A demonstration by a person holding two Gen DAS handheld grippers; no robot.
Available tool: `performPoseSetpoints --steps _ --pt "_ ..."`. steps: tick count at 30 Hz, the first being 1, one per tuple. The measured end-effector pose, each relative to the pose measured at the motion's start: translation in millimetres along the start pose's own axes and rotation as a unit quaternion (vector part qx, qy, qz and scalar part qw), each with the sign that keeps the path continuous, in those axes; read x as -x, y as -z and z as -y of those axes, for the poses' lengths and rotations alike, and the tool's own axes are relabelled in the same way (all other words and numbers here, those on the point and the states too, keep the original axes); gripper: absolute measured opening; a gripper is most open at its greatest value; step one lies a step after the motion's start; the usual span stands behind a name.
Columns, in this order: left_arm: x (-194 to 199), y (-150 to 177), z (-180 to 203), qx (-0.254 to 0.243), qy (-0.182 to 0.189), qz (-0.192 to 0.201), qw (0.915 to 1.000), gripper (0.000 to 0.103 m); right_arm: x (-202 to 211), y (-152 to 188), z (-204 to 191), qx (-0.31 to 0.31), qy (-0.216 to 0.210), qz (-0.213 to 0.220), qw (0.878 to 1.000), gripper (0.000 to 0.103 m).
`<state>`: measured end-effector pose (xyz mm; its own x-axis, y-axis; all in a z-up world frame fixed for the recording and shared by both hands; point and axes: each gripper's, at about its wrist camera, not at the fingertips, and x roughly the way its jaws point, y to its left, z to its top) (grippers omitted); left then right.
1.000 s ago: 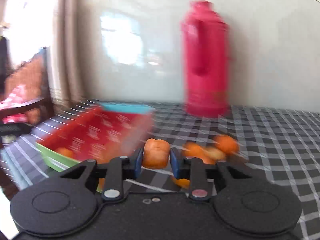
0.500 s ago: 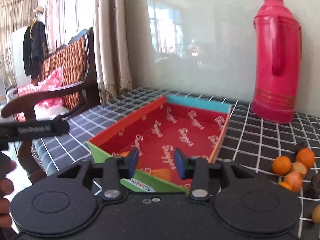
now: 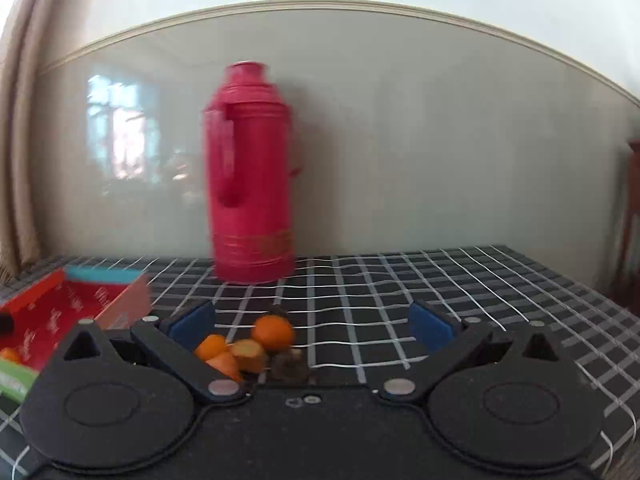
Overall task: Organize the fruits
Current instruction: 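Grasp a small orange with the left gripper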
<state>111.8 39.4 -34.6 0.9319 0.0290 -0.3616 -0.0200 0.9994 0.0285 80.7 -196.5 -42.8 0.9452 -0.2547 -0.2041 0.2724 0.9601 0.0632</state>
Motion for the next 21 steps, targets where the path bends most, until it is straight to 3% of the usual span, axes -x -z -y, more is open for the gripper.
performPoseSetpoints --steps 4,7,12,14,16,20,21 --pt "-6 4 57 -0.071 0.061 -0.004 0.9956 0.103 0 5 23 -0.009 0.020 0.005 1.000 0.097" --pt "-26 8 88 -0.090 0.096 -0.041 0.9904 0.103 -5 10 33 -0.006 0.033 -0.009 0.999 0.097" --pt "-47 17 116 -0.098 0.109 -0.068 0.9868 0.102 1 19 47 -0.007 0.041 -0.025 0.999 0.097" --pt "-53 19 122 -0.098 0.118 -0.075 0.9854 0.095 4 17 55 -0.015 0.048 -0.024 0.998 0.097" --pt "-61 21 125 -0.102 0.127 -0.087 0.9828 0.081 4 17 62 -0.024 0.052 -0.024 0.998 0.097" --pt "-70 24 135 -0.110 0.135 -0.094 0.9802 0.072 5 18 73 -0.041 0.068 -0.028 0.996 0.097" --pt "-70 25 136 -0.114 0.140 -0.094 0.9791 0.060 5 18 74 -0.044 0.071 -0.030 0.996 0.097"
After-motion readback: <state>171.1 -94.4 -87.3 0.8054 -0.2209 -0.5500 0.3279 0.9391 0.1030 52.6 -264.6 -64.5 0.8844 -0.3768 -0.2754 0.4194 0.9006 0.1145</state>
